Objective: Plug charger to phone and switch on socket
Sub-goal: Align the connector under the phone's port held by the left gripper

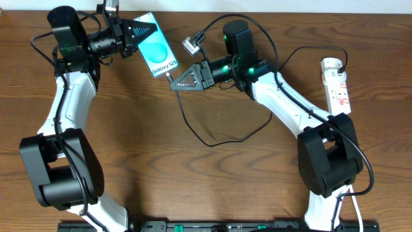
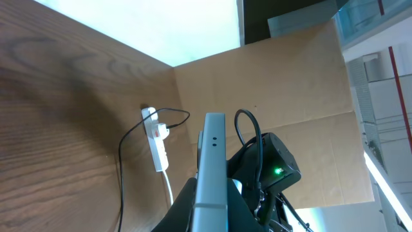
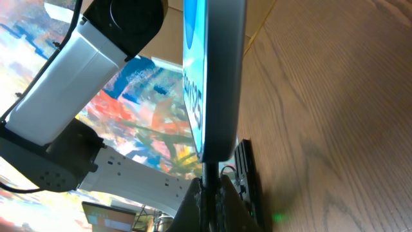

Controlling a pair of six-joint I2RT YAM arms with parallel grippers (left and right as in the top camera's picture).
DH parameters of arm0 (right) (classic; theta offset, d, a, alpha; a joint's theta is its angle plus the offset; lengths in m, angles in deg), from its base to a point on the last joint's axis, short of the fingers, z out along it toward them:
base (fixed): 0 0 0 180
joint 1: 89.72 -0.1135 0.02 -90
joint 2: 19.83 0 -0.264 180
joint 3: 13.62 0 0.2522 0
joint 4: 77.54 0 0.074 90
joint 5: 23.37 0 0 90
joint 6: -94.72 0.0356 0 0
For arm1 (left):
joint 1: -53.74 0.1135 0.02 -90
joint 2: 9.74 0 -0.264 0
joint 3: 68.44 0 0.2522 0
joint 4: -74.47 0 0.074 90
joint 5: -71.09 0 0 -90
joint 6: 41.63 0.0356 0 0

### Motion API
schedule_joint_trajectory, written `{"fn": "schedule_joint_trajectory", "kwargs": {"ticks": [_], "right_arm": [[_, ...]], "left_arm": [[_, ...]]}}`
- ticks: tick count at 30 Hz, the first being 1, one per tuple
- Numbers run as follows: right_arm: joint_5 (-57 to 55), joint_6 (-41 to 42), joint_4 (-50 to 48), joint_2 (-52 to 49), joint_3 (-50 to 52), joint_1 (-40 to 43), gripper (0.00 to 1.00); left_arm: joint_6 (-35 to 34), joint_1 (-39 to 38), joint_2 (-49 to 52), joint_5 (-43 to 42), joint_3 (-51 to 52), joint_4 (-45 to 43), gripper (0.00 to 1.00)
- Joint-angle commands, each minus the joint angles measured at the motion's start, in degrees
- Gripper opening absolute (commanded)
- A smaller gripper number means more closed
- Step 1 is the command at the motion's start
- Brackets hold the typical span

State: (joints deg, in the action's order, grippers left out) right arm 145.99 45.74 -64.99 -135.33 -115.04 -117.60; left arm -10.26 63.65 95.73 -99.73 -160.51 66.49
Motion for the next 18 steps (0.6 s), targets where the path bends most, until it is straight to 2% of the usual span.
{"fn": "schedule_joint_trajectory", "kwargs": {"ticks": [1,18], "right_arm": [[1.4,0.3,-0.4,0.1,0.2,-0.3,0.01],[1.4,0.3,-1.2,0.1,0.2,-0.3,0.01]], "left_arm": [[0.5,0.0,-0.3,-0.6,-0.7,-0.7,0.07],[1.6,0.0,-0.3,-2.6,-0.7,-0.7,0.07]]}}
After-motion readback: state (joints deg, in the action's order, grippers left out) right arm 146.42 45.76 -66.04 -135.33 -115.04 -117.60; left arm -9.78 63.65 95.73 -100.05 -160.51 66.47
